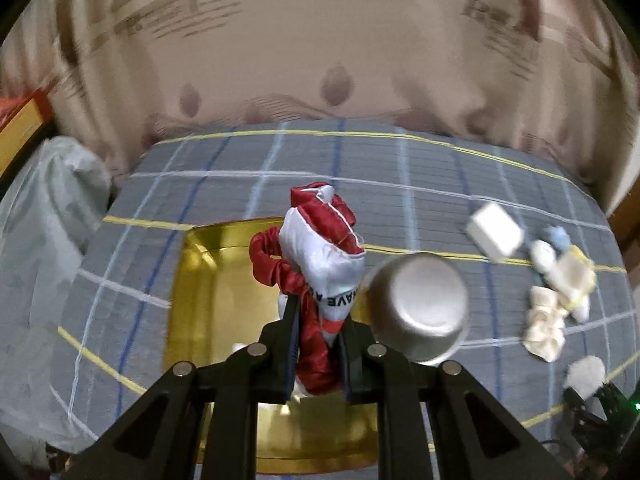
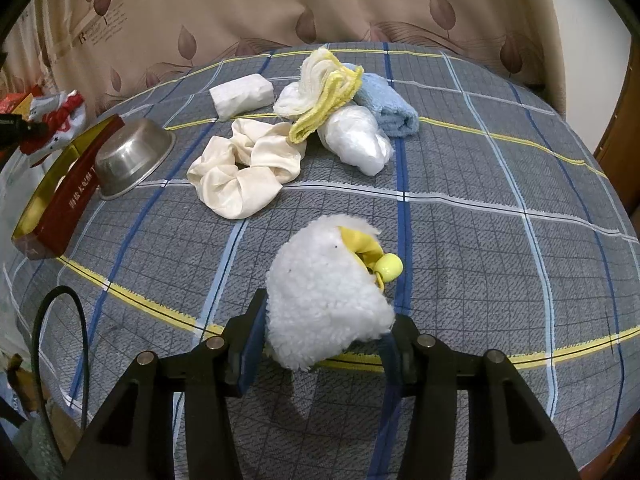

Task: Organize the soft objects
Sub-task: 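Carry red-and-white sock into the gold tray and open left tool, then carry fluffy white plush into the gold tray and open right tool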

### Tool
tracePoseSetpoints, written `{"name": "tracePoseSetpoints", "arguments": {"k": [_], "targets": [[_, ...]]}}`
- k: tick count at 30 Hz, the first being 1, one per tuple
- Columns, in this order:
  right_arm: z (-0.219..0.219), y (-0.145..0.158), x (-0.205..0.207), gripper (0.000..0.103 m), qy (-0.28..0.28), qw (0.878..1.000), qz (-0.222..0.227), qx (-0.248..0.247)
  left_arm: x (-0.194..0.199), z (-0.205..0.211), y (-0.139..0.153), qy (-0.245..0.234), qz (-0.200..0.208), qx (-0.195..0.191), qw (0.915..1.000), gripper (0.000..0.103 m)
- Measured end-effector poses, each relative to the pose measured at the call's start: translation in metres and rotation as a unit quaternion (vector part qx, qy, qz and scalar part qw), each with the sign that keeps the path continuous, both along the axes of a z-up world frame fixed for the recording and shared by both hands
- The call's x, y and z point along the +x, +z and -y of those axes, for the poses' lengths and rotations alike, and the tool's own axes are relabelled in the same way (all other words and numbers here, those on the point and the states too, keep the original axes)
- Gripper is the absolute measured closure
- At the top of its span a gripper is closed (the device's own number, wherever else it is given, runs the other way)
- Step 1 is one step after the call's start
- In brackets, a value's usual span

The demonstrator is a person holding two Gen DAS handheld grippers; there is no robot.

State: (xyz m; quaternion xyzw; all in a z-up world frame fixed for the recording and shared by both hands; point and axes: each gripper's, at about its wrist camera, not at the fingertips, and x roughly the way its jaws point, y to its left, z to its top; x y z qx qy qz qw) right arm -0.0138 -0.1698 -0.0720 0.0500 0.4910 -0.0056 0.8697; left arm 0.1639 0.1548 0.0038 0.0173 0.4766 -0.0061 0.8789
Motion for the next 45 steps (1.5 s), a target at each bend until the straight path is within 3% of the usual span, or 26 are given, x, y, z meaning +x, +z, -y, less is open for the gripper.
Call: {"name": "tracePoseSetpoints", "arguments": {"k": [10,18,20,24,27,38,45], "targets": [[0.000,0.000,0.000,0.054,0.000,1.000,0.000,0.000,0.019,-0.047,-0.033,0.048,-0.035,0.019,0.9980,0.087],[0.000,-0.001,0.001,0.054,0.001,1.000,-0.001,-0.002,0.029,-0.057,-0.050,0.061,-0.052,0.022,0.9965,0.085],[0.000,-0.001,0.001,0.054,0.001,1.000,-0.001,-0.002,0.030,-0.057,-0.052,0.062,-0.055,0.025,0.9963,0.082],[0.000,-0.001,0.001,0.053,0.001,1.000,-0.001,-0.003,0.031,-0.059,-0.053,0.068,-0.059,0.029,0.9956,0.056],[-0.001,-0.001,0.001,0.053,0.001,1.000,-0.001,-0.004,0.028,-0.062,-0.050,0.072,-0.058,0.024,0.9954,0.053],[-0.003,-0.001,0.002,0.053,0.000,1.000,-0.002,-0.003,-0.023,-0.063,-0.017,0.082,-0.021,0.039,0.9957,0.053],[-0.003,-0.001,0.002,0.060,0.004,1.000,-0.005,-0.011,-0.066,-0.070,-0.019,0.096,-0.014,0.023,0.9950,0.053]]}}
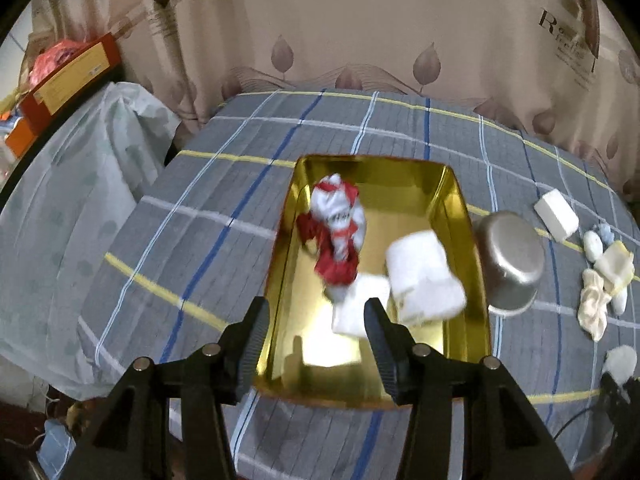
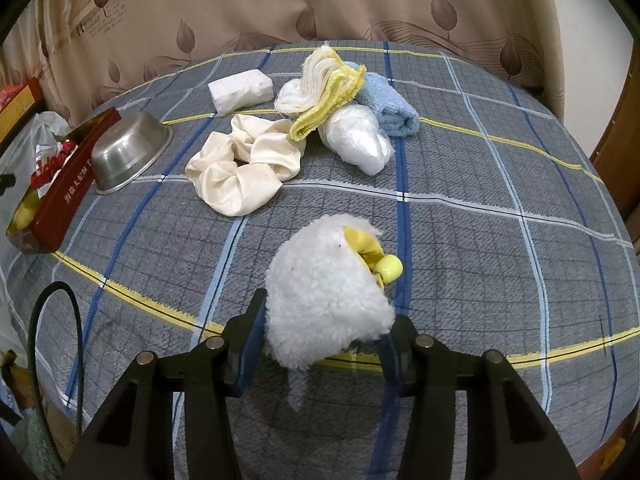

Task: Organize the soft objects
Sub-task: 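Carry fluffy white plush into the gold tray and open right tool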

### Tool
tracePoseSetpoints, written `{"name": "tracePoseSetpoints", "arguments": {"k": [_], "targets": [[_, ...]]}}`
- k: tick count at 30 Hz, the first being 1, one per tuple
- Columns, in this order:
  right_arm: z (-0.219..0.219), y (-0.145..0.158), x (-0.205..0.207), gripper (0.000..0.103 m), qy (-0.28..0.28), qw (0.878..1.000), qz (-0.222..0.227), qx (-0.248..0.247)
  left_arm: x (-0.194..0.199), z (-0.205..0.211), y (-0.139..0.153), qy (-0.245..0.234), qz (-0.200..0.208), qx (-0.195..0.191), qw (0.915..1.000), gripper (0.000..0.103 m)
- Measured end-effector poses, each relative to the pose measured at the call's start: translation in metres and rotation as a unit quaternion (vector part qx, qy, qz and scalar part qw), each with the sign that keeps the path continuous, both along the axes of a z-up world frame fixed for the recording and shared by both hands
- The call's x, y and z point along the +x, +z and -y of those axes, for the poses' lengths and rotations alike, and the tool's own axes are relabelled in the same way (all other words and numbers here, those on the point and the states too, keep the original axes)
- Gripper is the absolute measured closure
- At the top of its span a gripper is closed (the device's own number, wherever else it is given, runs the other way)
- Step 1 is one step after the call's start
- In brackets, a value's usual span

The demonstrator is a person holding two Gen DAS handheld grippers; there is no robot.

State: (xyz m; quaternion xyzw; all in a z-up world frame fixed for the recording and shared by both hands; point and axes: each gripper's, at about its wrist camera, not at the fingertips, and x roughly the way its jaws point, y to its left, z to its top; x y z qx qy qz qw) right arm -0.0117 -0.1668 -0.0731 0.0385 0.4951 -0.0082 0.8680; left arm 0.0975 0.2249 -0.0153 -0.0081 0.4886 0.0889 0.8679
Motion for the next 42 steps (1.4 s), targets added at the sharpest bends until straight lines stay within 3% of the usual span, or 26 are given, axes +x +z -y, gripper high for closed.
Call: {"name": "tracePoseSetpoints", "arguments": {"k": [8,16,27,42], "targets": [[-0.008,0.007,-0.001,0.067,0.006,1.000,-0.006,-0.018,-0.028,-0.017,-0.001,0.016,0.010,-0.013,0.9997,0.053],[-0.035,0.038,0.004,0.067,0.038,0.999,0.018,-0.028,-0.040,-0.032,0.002,0.035,0.015,-0.019,0.9991,0.053],[-0.131,0.061,0.031,0.067,0.151,0.988,0.027,-0.008,-0.051,-0.041,0.013,0.046,0.024,-0.009,0.9986,0.053],[-0.257,0.076,0.068,0.067,0.251,0.967,0.039,0.012,-0.059,-0.069,0.022,0.085,0.029,-0.006,0.9959,0.053]]}}
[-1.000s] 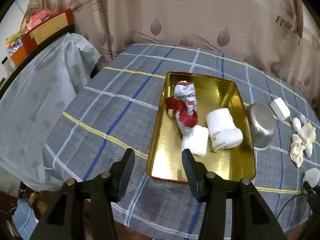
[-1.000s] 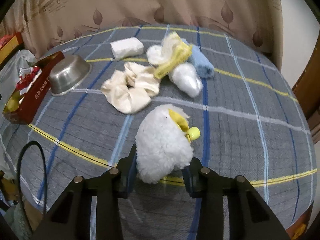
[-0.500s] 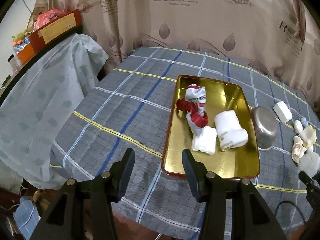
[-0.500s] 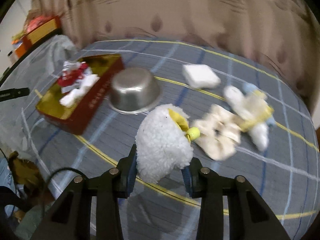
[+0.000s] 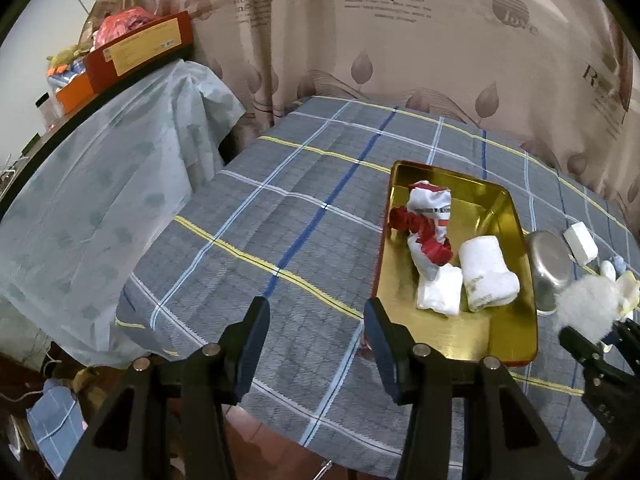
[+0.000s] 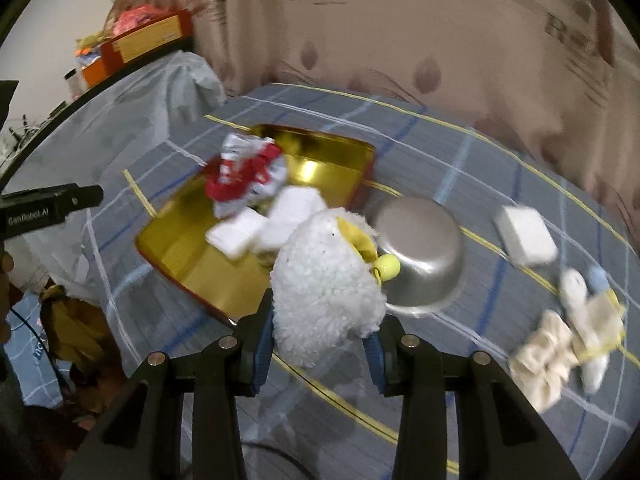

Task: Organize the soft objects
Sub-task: 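Carry fluffy white plush into the gold tray and open right tool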

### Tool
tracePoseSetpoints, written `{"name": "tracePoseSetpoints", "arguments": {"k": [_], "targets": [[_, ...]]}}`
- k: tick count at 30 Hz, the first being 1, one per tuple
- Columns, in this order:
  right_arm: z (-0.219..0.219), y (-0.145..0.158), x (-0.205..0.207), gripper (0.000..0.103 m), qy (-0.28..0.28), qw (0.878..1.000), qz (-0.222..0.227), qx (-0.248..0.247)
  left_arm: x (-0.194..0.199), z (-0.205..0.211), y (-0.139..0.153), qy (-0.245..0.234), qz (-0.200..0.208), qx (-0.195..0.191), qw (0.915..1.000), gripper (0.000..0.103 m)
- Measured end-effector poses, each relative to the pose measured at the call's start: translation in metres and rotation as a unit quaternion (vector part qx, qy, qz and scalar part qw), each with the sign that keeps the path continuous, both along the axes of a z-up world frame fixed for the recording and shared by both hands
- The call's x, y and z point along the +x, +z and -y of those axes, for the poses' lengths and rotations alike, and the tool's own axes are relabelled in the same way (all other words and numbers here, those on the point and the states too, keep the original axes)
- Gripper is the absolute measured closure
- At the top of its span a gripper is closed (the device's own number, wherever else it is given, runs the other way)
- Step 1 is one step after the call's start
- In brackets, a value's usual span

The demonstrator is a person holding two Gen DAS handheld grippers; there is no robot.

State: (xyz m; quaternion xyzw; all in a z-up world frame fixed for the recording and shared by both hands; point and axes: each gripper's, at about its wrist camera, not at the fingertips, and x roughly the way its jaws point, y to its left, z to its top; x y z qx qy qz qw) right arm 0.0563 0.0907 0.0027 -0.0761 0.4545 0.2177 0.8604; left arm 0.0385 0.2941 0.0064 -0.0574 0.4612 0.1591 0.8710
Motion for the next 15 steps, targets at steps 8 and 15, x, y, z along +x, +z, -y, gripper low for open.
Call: {"name": "tracePoseSetpoints", "arguments": {"k": [8,15], "targets": [[-0.054,-0.007,0.017,0.067,0.030,1.000,-0.001,0.000,-0.006,-0.011,0.004,0.016,0.002,0.000,0.9999,0.053],[-0.075,-0.029,0.031,0.067,0.032,0.999,-0.022,-0.015,-0.012,-0.018,0.007,0.027,0.007,-0.003,0.9996,0.053]]}}
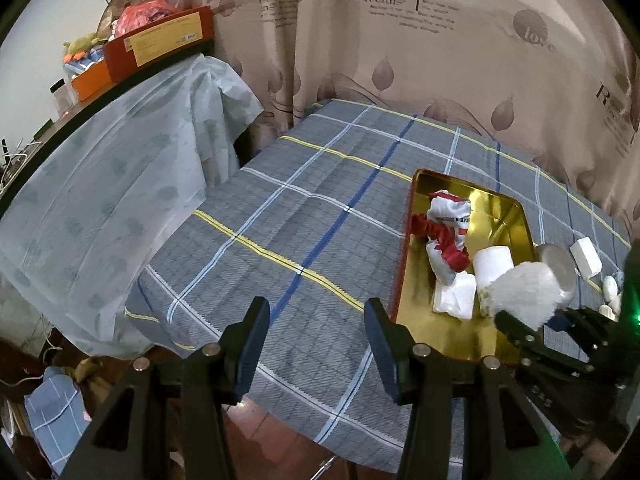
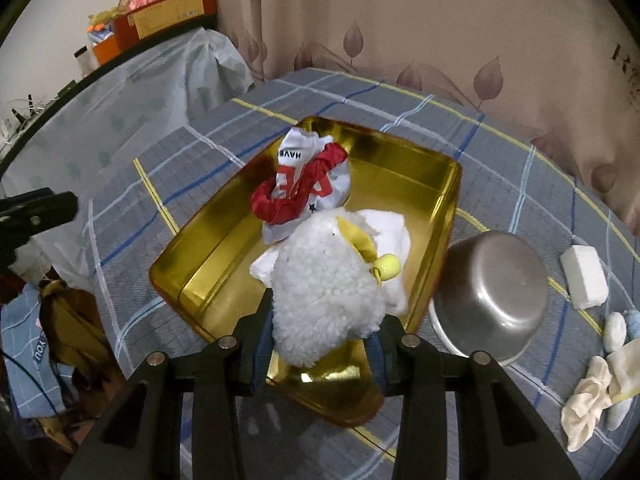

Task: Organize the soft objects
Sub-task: 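Carry fluffy white plush into the gold tray and open right tool, then lift right tool from the tray and move it to the cloth pile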

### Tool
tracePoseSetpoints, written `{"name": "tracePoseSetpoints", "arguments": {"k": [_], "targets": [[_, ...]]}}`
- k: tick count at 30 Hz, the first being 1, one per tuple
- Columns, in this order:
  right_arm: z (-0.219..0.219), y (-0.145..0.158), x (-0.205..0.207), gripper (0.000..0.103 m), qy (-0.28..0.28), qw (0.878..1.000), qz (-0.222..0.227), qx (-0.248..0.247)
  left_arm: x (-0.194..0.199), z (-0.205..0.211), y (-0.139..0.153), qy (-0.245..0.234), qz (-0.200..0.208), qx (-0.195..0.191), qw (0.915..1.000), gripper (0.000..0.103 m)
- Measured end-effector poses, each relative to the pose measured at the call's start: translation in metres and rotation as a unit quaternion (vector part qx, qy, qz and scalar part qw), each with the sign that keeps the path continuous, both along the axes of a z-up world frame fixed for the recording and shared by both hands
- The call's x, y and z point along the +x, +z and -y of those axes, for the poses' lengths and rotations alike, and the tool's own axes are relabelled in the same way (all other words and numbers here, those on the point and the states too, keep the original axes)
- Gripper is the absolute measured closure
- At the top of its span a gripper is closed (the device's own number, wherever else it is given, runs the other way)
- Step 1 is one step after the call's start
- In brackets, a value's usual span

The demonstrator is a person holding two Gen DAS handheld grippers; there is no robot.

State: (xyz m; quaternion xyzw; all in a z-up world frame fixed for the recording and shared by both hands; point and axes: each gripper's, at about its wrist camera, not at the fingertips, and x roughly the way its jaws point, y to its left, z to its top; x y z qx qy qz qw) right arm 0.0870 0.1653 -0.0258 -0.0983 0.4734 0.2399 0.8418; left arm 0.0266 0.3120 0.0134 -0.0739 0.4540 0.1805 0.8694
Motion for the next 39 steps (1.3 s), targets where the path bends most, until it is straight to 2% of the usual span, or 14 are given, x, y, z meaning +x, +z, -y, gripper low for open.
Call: {"name": "tracePoseSetpoints", "arguments": {"k": [5,9,14,21,24,31,39], "targets": [[-0.010,-0.010,0.007,0.065,0.003,1.000,-0.005,-0.012,0.000,0.001,-0.001,-0.002,-0.002,0.000,1.0000,0.053],[-0.010,-0.013,0.011,0.055,-0.006,1.000,-0.010,-0.012,0.000,0.002,-0.003,-0.004,-0.004,-0.002,1.0000,0.053],[-0.008,-0.011,0.014,0.049,-0.014,1.000,-0.012,-0.007,0.002,0.003,-0.005,-0.004,-0.007,-0.001,1.0000,0.053],[-0.005,0.002,0.011,0.041,-0.010,1.000,0.000,0.006,0.002,0.005,-0.006,-0.006,-0.008,0.000,1.0000,0.053],[-0.003,0.012,0.009,0.033,-0.011,1.000,0.010,0.016,0.002,0.008,-0.007,-0.009,-0.009,0.002,0.9999,0.053],[0.010,0.030,0.001,0.032,-0.014,0.999,0.026,0.029,0.003,0.010,-0.007,-0.014,-0.009,0.005,0.9998,0.053],[0.055,0.032,-0.018,0.032,-0.041,0.998,0.025,0.028,0.006,0.015,-0.010,-0.018,-0.014,0.015,0.9996,0.053]]}}
